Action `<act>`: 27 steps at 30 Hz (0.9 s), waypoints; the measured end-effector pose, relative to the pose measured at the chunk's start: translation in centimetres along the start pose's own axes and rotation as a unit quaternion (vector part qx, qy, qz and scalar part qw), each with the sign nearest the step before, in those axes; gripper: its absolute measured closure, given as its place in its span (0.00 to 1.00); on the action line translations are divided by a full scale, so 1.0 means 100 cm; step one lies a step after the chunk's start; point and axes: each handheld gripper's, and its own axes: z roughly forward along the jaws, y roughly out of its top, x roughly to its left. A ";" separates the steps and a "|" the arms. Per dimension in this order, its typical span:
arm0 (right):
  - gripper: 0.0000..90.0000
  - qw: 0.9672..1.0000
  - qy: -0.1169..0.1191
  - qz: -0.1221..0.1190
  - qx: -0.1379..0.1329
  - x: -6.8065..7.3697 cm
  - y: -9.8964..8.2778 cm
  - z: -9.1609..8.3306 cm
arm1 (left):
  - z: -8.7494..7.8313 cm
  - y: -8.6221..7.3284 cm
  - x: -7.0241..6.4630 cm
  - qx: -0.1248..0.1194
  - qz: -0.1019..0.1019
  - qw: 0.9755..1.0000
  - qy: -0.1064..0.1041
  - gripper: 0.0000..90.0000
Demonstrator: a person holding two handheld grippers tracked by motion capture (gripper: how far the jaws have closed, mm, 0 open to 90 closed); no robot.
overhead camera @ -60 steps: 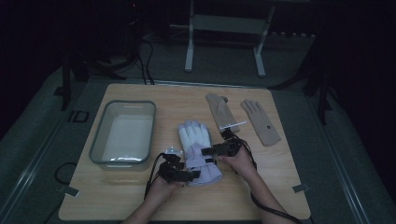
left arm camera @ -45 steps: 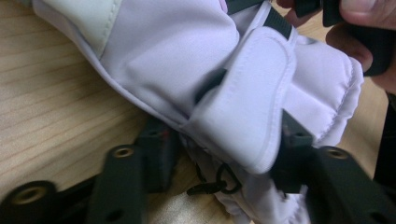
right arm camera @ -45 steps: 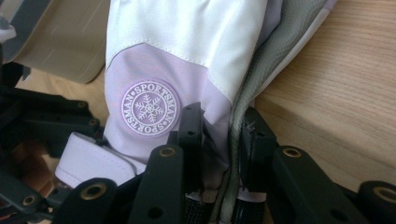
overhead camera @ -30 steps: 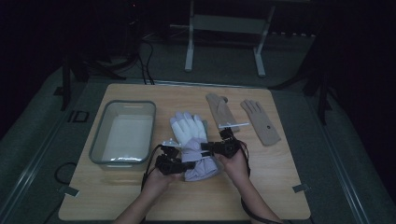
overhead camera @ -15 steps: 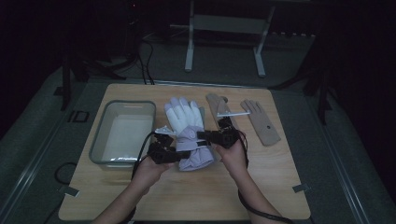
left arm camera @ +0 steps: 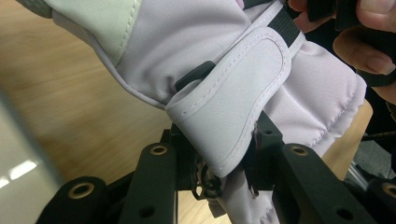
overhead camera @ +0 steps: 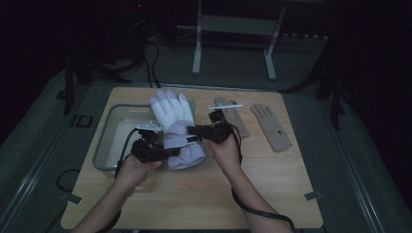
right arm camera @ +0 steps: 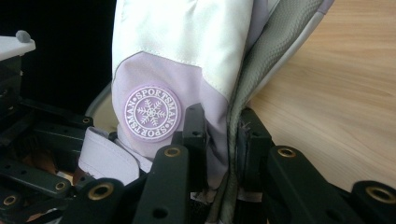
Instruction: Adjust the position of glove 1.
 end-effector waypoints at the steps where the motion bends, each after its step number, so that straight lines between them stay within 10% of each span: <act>1: 0.85 1.000 0.002 0.000 -0.001 0.004 0.003 0.004 | -0.005 0.001 0.003 0.000 -0.001 1.000 0.002 0.78; 16: 0.85 0.999 0.039 -0.029 0.003 0.061 0.045 0.072 | -0.088 0.004 0.056 0.035 0.002 0.998 0.060 0.78; 27: 0.85 0.998 0.045 -0.015 0.041 0.065 0.032 0.146 | -0.083 -0.029 0.107 0.077 -0.042 0.993 0.081 0.79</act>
